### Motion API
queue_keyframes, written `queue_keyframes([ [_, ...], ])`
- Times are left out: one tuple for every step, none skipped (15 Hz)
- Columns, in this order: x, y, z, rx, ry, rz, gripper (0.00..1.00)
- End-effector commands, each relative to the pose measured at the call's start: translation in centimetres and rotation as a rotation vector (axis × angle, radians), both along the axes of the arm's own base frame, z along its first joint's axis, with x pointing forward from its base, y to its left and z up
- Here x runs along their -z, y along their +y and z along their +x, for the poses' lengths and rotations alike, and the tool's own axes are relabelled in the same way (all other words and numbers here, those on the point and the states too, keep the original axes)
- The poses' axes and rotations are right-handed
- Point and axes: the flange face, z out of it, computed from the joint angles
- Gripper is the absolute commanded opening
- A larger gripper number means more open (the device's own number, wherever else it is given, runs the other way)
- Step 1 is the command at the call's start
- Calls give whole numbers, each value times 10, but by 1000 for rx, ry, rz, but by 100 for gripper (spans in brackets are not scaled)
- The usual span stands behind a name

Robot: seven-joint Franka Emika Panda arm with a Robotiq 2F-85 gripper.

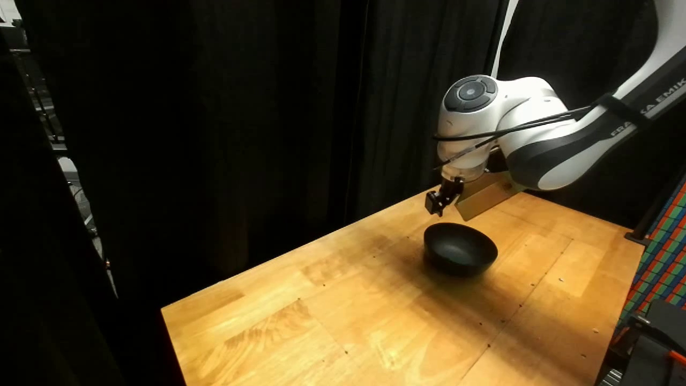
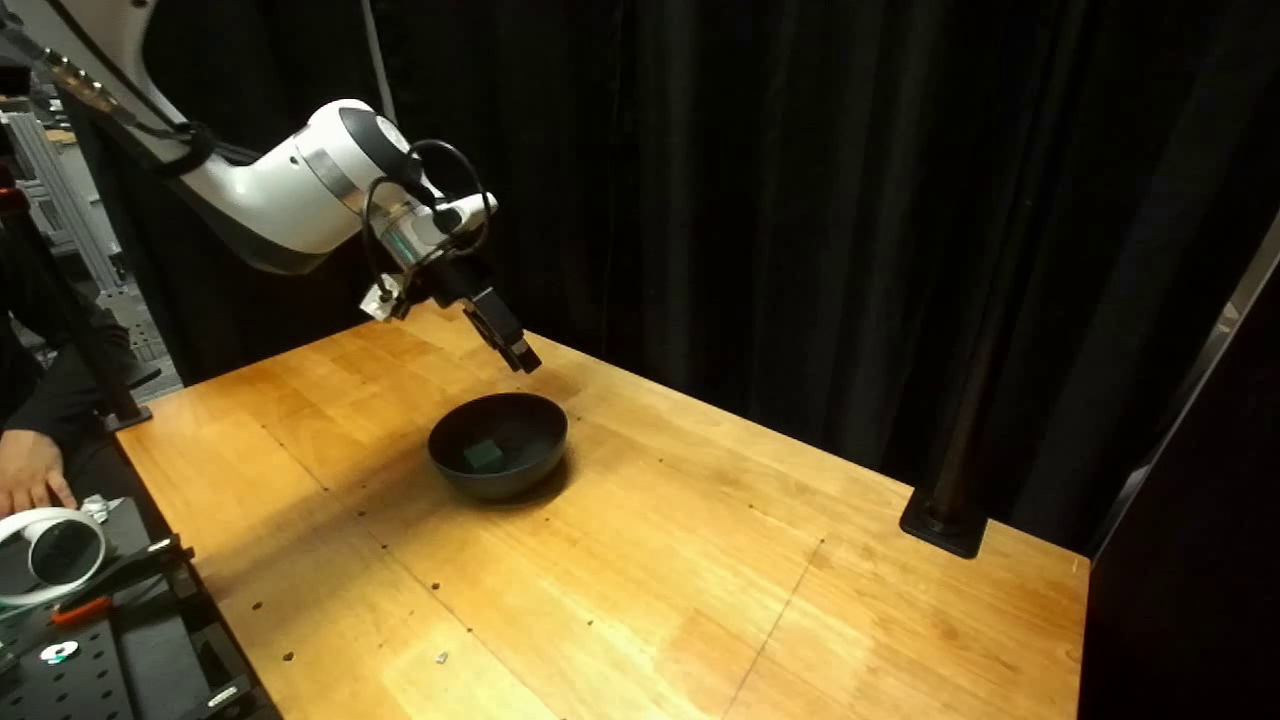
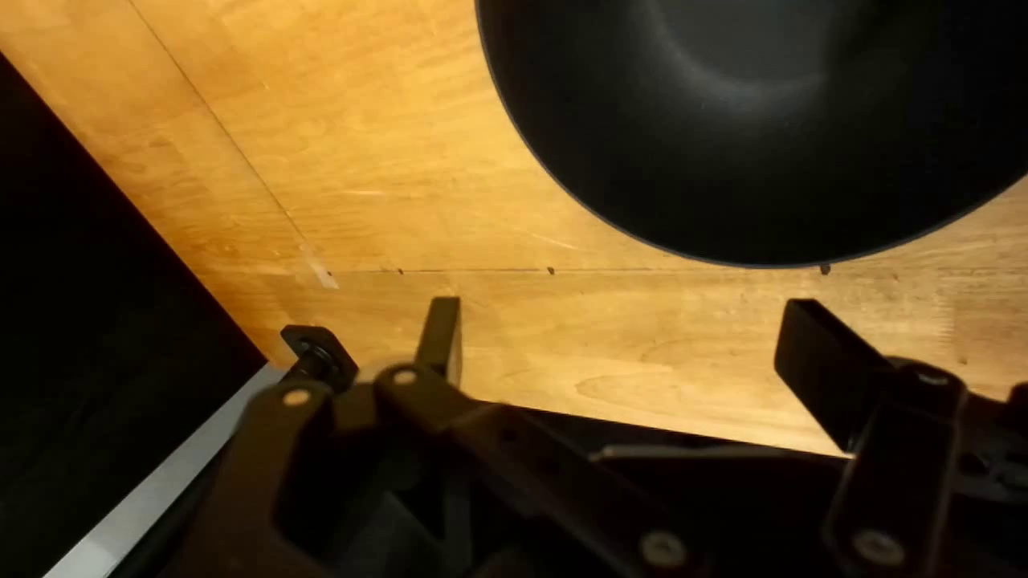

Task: Put the green cube in the black bowl

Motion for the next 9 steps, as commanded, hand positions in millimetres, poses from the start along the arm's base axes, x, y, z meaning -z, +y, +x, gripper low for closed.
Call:
queue_keyframes([
  [-37, -5, -47, -28, 74, 105, 100],
  [-43, -6, -64, -35, 121, 154, 100],
  [-47, -6, -75, -30, 159, 189, 100],
  [-51, -5, -89, -32, 209, 215, 100],
  [-57, -5, -100, -31, 257, 242, 100],
  [-66, -3, -110, -39, 295, 274, 100],
  [-80, 0, -118, -47, 337, 308, 100],
  [-97, -4, -126, -58, 367, 337, 100],
  [-112, -6, -133, -77, 402, 367, 100],
])
